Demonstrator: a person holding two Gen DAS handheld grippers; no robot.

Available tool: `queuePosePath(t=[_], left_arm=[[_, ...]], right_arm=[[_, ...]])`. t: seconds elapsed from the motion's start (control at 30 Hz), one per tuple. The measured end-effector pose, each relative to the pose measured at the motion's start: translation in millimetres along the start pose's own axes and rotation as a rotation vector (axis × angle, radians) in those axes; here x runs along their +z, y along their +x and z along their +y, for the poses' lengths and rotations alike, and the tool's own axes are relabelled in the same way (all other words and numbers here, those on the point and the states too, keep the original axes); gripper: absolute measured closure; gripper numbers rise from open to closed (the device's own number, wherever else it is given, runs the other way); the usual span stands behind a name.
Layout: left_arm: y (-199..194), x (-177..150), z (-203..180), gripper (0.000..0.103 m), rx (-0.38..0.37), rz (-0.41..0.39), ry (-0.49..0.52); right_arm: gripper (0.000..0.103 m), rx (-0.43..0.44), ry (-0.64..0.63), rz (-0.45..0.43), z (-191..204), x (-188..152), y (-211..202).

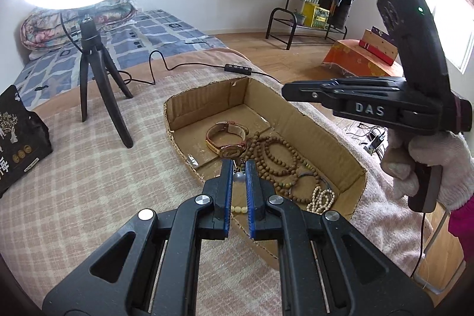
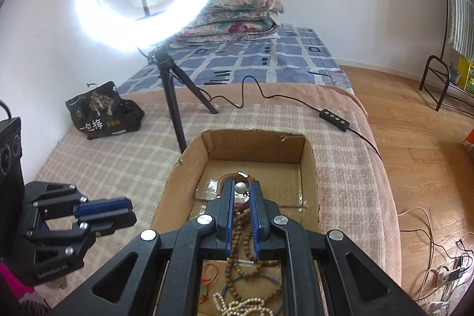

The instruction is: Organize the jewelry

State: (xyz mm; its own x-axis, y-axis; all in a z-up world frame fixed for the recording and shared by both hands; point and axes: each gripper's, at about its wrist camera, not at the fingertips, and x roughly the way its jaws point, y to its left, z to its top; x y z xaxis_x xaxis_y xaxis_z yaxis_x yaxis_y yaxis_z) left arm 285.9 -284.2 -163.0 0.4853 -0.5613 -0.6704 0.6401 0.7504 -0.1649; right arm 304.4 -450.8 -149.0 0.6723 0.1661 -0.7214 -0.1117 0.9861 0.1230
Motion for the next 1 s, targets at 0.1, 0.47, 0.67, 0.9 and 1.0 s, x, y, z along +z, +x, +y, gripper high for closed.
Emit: queuePosePath(t=[0.1, 0.47, 0.67, 0.9, 1.0], left_arm=[[5.1, 1.3, -2.0, 0.096, -0.004, 0.005, -0.004], [13.8, 2.8, -15.6, 0.096, -0.012, 0.019, 0.015], [11.5, 1.6, -20.1, 0.043, -0.001, 0.009, 0.016], [5.1, 0.9, -21.8, 0.029, 0.016, 0.004, 0.017], [2.4, 0.7, -23.3, 0.029, 0.024, 0.005, 0.019]], right_arm=[[0.095, -0.006, 0.008, 0.007, -5.4, 3.5, 9.4], [0.073, -0.016, 0.054, 0.006, -15.8, 5.7, 18.5], [0.025, -0.064, 0.076, -0.013, -16.0, 5.8, 12.7], [0.003, -0.081, 0.104, -0.025, -14.6, 8.0, 8.1], [0.001, -0.098, 0.093, -0.029, -9.8, 8.3, 5.5]])
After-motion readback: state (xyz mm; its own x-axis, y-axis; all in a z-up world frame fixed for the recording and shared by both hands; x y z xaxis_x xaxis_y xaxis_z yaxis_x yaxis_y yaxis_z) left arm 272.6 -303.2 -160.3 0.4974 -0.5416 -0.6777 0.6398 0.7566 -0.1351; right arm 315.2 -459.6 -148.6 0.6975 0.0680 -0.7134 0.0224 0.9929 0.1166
